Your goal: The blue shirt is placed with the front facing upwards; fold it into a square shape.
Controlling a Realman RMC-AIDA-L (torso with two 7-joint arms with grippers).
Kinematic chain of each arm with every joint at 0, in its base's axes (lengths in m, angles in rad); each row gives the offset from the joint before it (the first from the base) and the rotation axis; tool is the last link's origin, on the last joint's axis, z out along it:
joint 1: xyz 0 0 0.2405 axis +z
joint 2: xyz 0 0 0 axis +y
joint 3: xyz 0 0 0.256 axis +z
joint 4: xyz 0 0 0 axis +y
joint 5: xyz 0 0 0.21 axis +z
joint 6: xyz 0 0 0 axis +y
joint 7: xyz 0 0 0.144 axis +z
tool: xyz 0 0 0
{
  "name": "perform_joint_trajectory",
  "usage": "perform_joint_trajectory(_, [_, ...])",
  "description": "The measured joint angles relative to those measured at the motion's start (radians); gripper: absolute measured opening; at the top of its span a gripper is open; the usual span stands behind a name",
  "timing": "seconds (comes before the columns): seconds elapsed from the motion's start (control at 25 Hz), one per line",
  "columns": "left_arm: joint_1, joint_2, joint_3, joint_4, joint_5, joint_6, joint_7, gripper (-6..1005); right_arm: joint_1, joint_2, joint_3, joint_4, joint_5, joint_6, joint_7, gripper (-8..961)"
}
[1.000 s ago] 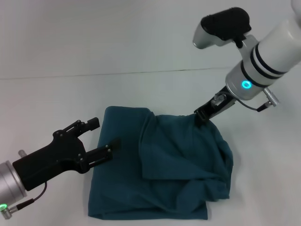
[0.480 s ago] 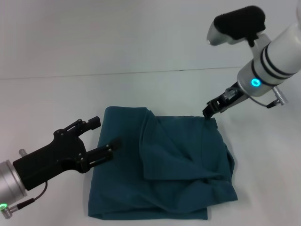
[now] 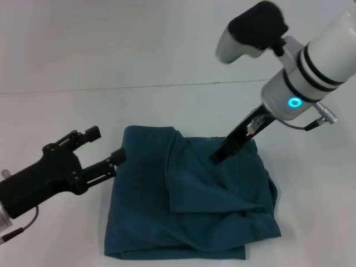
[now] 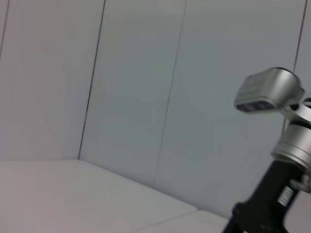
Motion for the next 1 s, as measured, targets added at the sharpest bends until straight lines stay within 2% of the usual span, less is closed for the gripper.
perform_joint_trajectory(0.24, [0.005, 0.003, -0.064, 0.001, 0.005, 0.049, 0.000, 857, 0.008, 0.005, -0.156, -0.055, 0.035, -0.037, -0.048, 672])
perform_joint_trajectory(0.48, [0.011, 0.003, -0.073, 0.001, 0.006, 0.050, 0.000, 859, 0.008, 0.010, -0.332, -0.074, 0.062, -0.008, -0.074, 723])
perform_joint_trajectory(0.72, [0.012, 0.003, -0.074, 0.000, 0.006, 0.052, 0.000, 858, -0.005, 0.014, -0.440, -0.086, 0.079, 0.032, -0.061, 775])
perform_joint_trajectory(1.0, [0.014, 0.003, -0.074, -0.001, 0.006, 0.052, 0.000, 859, -0.028, 0.017, -0.559, -0.085, 0.085, 0.117, -0.035, 776])
